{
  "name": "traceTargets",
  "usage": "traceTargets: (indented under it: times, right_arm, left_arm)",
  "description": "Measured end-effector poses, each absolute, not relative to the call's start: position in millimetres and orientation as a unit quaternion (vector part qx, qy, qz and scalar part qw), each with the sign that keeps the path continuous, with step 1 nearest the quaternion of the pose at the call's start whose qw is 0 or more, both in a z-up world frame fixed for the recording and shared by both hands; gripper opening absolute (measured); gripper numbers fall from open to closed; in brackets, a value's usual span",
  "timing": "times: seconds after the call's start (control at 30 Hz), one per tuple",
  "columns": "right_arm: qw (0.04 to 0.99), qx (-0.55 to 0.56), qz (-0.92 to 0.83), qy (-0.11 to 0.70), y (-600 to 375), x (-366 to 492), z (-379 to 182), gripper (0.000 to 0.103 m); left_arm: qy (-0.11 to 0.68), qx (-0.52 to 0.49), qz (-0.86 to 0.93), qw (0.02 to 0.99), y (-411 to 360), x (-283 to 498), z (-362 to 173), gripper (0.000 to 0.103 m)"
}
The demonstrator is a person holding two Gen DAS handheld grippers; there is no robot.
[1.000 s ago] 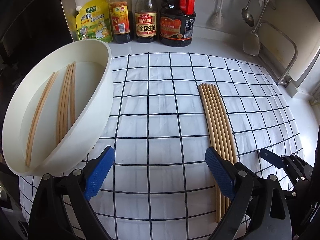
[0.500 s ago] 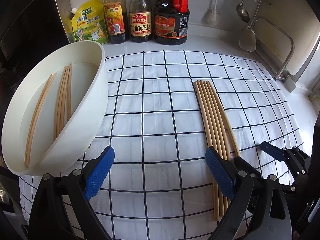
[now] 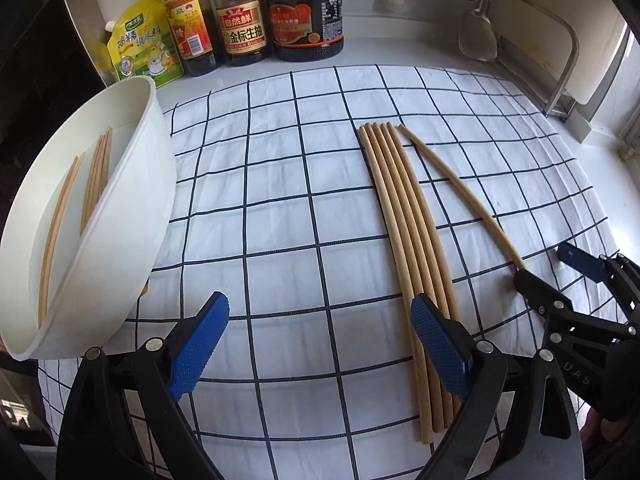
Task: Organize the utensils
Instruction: 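Close the right tool on one wooden chopstick while the left tool grasps another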
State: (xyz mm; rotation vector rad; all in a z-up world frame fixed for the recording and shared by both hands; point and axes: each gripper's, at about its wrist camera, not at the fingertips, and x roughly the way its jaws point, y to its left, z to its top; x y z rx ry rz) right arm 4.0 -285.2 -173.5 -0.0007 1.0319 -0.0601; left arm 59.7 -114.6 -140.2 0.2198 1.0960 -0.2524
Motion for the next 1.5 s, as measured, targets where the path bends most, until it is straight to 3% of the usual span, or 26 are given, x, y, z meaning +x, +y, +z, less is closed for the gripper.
traceTargets:
  times: [1.03,1.17,1.37,1.5]
  right_arm:
    - [0.882,-0.030,0.005,0.470,-274,26,-176,0.062]
    - [0.881,-0.032,0.019,0.471,-270,33,-176,0.058]
    - [0.884,-0.041,0.037,0.463,-262,34,-175,0.037]
    - [0.881,-0.044,0.036,0.470,-258,34,-174,0.007]
  left_arm:
    - [0.530,0.079,-0.093,0.839,-117,85,-159,0.095]
    - [0.531,0.066,-0.090,0.840,-115,91,-160,0.093]
    - [0.519,0.070,-0.113,0.844,-124,82,-153,0.057]
    - [0.515,0.079,-0.131,0.843,-131,74,-151,0.022]
